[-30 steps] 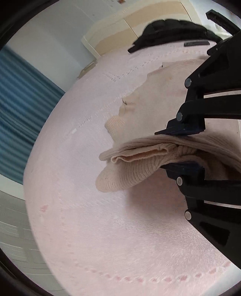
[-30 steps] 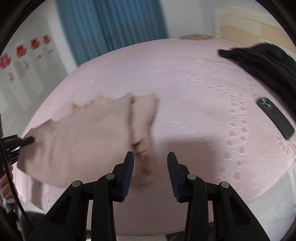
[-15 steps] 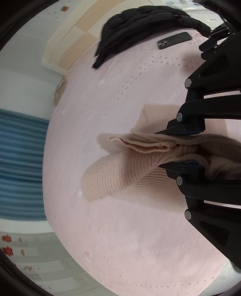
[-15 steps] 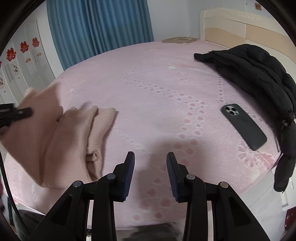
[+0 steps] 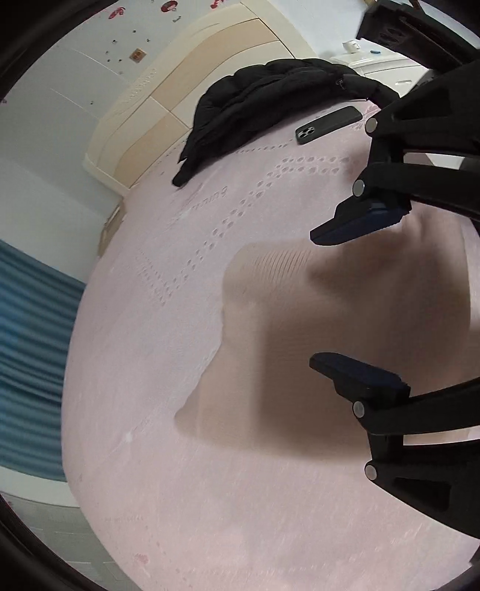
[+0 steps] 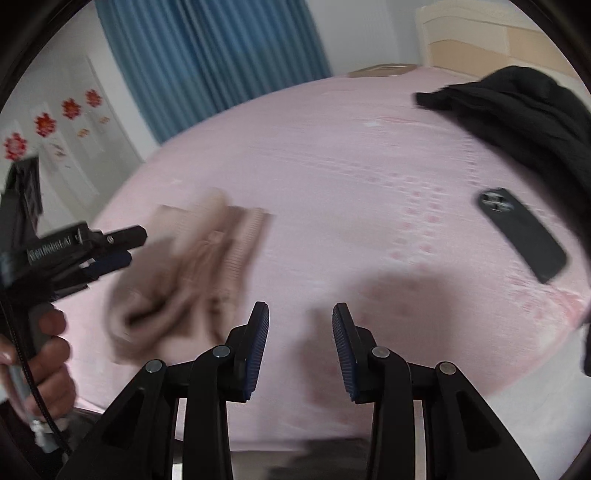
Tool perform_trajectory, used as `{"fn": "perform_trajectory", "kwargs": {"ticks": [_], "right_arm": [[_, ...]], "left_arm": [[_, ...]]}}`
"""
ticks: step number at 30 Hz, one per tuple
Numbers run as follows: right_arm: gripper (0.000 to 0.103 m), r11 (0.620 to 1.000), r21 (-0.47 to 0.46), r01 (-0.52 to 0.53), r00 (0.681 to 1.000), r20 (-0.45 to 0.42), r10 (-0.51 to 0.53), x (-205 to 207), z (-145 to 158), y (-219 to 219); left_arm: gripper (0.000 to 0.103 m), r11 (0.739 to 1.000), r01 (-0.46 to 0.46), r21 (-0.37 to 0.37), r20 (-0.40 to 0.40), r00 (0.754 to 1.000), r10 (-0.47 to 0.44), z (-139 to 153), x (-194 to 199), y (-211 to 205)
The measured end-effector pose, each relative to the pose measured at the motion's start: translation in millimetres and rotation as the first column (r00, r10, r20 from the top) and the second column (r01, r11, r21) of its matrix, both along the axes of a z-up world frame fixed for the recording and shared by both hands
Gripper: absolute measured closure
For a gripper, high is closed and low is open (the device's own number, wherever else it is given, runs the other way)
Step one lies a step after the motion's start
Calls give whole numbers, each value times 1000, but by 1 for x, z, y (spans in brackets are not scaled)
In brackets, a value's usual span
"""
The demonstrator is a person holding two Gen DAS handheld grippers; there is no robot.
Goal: Fold small clothes
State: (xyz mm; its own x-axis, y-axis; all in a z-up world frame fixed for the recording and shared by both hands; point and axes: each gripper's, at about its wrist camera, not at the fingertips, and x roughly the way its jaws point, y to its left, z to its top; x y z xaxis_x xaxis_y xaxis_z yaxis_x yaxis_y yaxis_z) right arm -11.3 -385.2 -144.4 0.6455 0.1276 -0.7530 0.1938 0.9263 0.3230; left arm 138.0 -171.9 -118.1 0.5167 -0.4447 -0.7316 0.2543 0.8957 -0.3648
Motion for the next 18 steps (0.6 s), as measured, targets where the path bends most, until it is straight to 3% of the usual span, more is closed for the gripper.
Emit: {"fn": "perform_trajectory", "kwargs": {"ticks": [4, 7, 12, 13, 15, 18], "right_arm": [[55, 994, 91, -63, 996, 67, 57, 21, 12, 26], [54, 982, 161, -95, 993, 87, 82, 43, 14, 46], [54, 992, 113, -60, 998, -15, 62, 87, -8, 75], [55, 995, 87, -40, 996, -74, 46, 98, -20, 79], [76, 995, 98, -34, 988, -150, 49, 108, -37, 81], [82, 992, 104, -75, 997, -25, 78, 103, -21, 83]], "left_arm": [[45, 997, -58, 56, 12, 998, 58, -8, 4, 45], [45, 995, -81, 63, 1, 997, 81, -22, 6, 74], [45, 999, -43, 10, 12, 999, 43, -43, 4, 98], [45, 999, -36, 13, 23, 999, 36, -45, 2, 97], [45, 999, -14, 31, 55, 998, 12, -51, -1, 97], [45, 1000, -2, 30, 78, 997, -1, -59, -3, 97]]}}
